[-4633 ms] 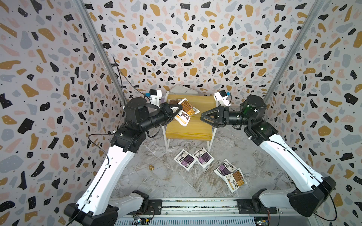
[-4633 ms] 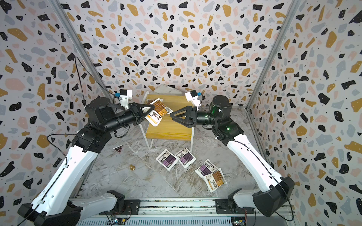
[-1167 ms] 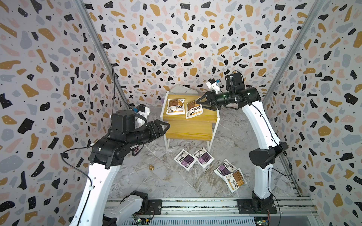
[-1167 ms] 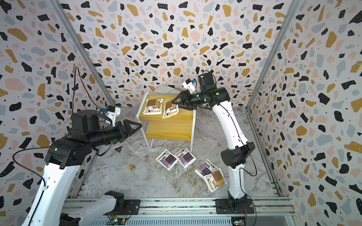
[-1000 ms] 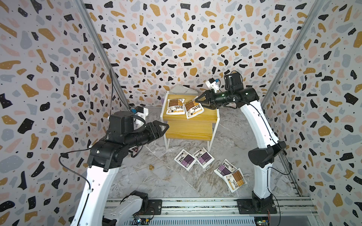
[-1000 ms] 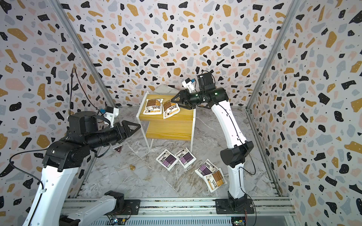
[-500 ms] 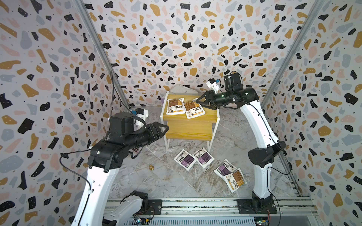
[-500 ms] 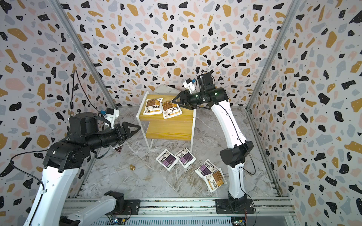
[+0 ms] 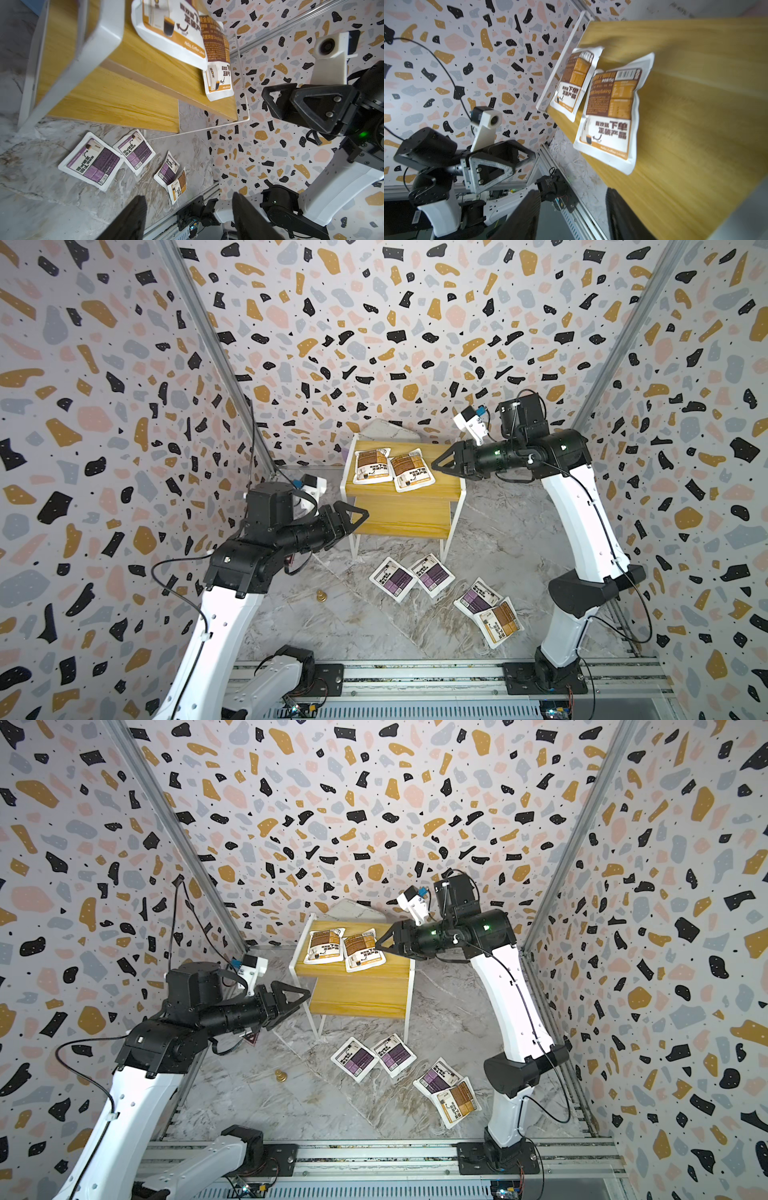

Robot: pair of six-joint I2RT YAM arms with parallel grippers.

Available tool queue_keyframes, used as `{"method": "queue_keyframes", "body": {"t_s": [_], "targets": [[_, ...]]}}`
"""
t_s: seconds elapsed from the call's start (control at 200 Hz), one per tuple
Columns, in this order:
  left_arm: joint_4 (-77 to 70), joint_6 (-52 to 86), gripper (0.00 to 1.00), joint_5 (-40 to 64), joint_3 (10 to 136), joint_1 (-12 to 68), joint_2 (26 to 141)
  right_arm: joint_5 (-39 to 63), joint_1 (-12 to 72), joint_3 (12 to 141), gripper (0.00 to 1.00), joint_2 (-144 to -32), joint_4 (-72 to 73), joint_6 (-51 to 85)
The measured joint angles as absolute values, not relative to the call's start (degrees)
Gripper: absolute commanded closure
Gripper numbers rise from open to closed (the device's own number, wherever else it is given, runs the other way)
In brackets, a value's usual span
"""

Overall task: Place the bagged coffee beans on the shelf by color
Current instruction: Place the bagged coffee beans on the shelf.

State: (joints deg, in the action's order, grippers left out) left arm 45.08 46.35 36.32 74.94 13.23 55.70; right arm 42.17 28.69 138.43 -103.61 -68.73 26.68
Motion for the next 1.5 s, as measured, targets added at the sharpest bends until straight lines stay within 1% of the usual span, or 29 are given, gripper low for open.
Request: {"method": "queue_keyframes", "body": {"t_s": [0.095, 0.205, 0.596, 1.106, 1.502], "targets": [[43.2, 48.5, 0.3, 37.6, 71.2, 13.2, 55.0, 41.7, 31.3, 134.1, 0.45, -101.6, -69.5, 25.7], [42.6, 50.0, 0.3, 38.5, 69.6, 13.2, 54.2, 41.2, 33.4, 132.0, 0.45, -101.7, -70.0, 25.1], [42.5, 49.6, 0.3, 38.6, 69.5, 13.2, 51.9, 40.5, 34.2, 131.7, 0.46, -105.1, -68.5, 25.3], [43.7, 47.1, 0.3, 38.5, 70.0, 13.2, 53.5, 41.9, 34.3, 138.8, 0.47, -112.2, -65.7, 27.0], [43.9, 46.7, 0.29, 38.5, 70.0, 13.2, 53.8, 42.9, 34.4, 139.0, 0.47, -113.1, -63.4, 29.6]]}}
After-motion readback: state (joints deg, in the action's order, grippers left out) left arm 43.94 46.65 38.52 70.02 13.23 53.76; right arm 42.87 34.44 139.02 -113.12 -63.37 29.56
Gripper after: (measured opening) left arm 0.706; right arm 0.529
